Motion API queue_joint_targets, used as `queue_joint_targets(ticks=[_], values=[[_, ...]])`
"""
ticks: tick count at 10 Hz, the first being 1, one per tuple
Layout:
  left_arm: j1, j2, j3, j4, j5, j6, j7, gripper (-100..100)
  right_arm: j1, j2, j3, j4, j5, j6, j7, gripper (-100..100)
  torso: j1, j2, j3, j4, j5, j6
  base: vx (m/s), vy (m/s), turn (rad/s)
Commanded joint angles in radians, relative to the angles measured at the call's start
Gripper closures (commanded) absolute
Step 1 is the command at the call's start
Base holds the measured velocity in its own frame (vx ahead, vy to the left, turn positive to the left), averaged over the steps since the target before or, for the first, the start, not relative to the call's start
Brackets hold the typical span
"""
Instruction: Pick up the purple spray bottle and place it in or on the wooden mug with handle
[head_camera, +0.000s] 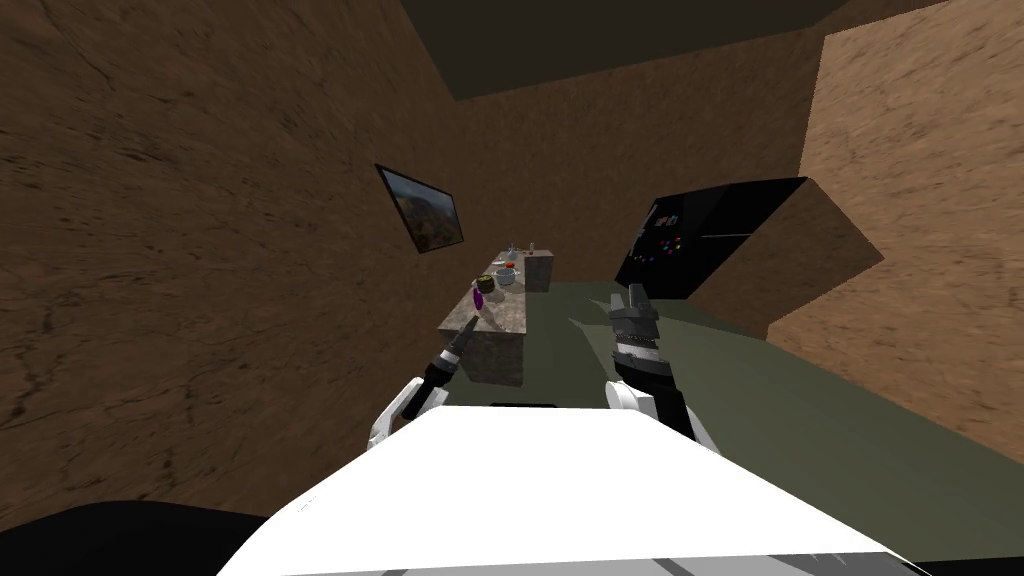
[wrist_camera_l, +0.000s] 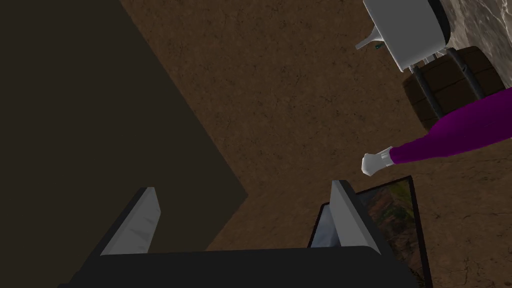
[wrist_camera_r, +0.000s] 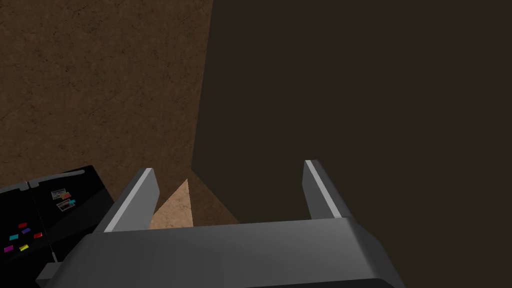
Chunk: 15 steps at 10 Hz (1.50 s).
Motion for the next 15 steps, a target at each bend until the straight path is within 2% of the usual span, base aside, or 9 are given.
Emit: queue_joint_targets(ticks=[1, 5, 6, 10, 11, 14, 15], values=[[-0.009, 0.044, 0.009, 0.036, -0.019, 0.038, -0.007, -100, 0.000, 0.000, 0.000, 0.000, 0.000, 0.000, 0.000, 0, 0.000, 0.000, 0.000, 0.000, 0.000, 0.000, 0.015, -0.057, -0.132], [-0.057, 0.143, 0.040, 0.147, -0.080, 0.143, -0.033, -100, 0.000, 0.000, 0.000, 0.000, 0.000, 0.000, 0.000, 0, 0.002, -0.002, -0.001, -0.001, 0.000, 0.000, 0.038, -0.038, -0.147], [-0.057, 0.143, 0.040, 0.147, -0.080, 0.145, -0.033, -100, 0.000, 0.000, 0.000, 0.000, 0.000, 0.000, 0.000, 0, 0.002, -0.003, -0.002, -0.001, 0.000, 0.000, 0.042, -0.016, -0.038], [-0.109, 0.238, 0.086, 0.252, -0.146, 0.259, -0.061, -100, 0.000, 0.000, 0.000, 0.000, 0.000, 0.000, 0.000, 0, 0.002, -0.004, -0.002, -0.001, 0.000, 0.000, 0.063, -0.024, -0.159], [-0.109, 0.238, 0.086, 0.252, -0.146, 0.266, -0.061, -100, 0.000, 0.000, 0.000, 0.000, 0.000, 0.000, 0.000, 0, 0.002, -0.004, -0.003, -0.001, 0.000, 0.000, 0.047, -0.003, -0.048], [-0.145, 0.300, 0.121, 0.323, -0.194, 0.352, -0.081, -100, 0.000, 0.000, 0.000, 0.000, 0.000, 0.000, 0.000, 0, 0.003, -0.003, -0.002, -0.001, 0.001, 0.000, 0.055, -0.003, -0.150], [-0.145, 0.300, 0.121, 0.323, -0.194, 0.352, -0.081, -100, 0.000, 0.000, 0.000, 0.000, 0.000, 0.000, 0.000, 0, 0.003, -0.004, -0.002, -0.001, 0.001, 0.000, 0.048, -0.005, -0.043]])
